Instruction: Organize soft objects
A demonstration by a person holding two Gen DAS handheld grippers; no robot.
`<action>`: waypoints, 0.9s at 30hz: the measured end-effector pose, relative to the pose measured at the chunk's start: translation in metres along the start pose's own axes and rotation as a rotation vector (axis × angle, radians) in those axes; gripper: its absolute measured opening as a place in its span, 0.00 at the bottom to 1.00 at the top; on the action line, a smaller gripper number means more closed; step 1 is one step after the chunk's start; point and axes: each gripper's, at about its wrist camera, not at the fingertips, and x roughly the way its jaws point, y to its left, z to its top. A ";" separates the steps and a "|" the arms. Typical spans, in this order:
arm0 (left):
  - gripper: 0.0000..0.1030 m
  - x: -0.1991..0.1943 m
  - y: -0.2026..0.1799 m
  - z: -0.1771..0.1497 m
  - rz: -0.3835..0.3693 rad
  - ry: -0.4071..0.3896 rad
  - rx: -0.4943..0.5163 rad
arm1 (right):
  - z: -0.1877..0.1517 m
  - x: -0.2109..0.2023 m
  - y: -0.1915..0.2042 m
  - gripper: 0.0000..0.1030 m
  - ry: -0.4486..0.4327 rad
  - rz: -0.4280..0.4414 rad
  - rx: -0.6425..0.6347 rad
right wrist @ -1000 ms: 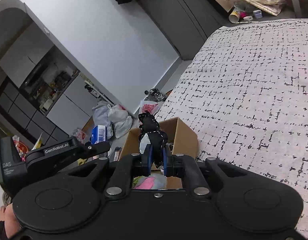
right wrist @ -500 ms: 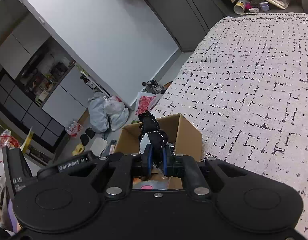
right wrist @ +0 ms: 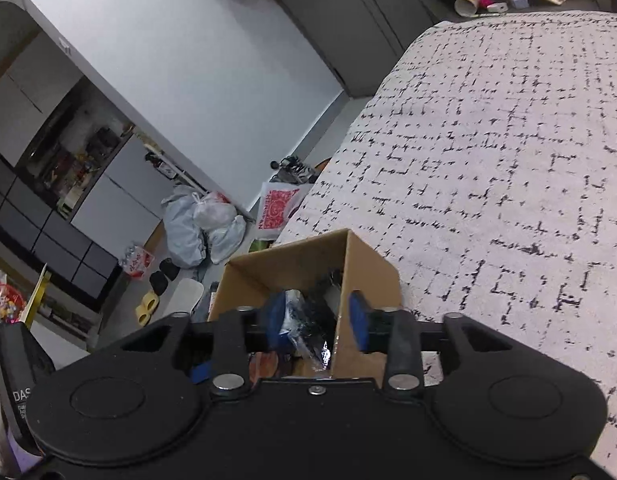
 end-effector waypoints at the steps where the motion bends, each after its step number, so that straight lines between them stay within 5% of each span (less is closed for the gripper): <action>1: 0.65 -0.001 -0.001 0.000 0.006 0.002 0.002 | 0.000 -0.002 0.000 0.47 -0.003 -0.002 -0.004; 16: 0.84 -0.039 -0.043 -0.009 0.099 -0.082 0.125 | 0.003 -0.052 -0.001 0.78 -0.032 -0.103 0.012; 27: 0.90 -0.083 -0.082 -0.024 0.074 -0.081 0.239 | 0.006 -0.124 -0.004 0.94 -0.062 -0.187 0.007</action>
